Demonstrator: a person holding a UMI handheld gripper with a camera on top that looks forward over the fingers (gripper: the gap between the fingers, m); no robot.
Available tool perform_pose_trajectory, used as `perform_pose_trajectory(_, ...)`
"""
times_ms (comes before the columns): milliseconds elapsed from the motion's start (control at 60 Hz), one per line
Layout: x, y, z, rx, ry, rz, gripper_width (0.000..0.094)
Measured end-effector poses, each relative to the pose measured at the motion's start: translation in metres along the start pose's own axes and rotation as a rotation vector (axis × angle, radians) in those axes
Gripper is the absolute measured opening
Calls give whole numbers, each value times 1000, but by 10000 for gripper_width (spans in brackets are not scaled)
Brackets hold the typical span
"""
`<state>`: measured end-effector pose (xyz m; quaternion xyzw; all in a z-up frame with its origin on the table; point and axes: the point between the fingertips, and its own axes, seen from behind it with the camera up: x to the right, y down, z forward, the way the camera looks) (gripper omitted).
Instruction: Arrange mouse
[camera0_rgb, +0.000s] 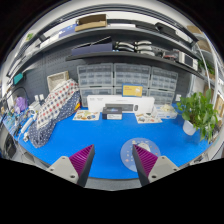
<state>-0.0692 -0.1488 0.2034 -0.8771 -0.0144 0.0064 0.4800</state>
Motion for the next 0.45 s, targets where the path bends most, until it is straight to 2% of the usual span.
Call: perform_pose_trajectory(450,-34,11,-23,-9,-11,-13,772)
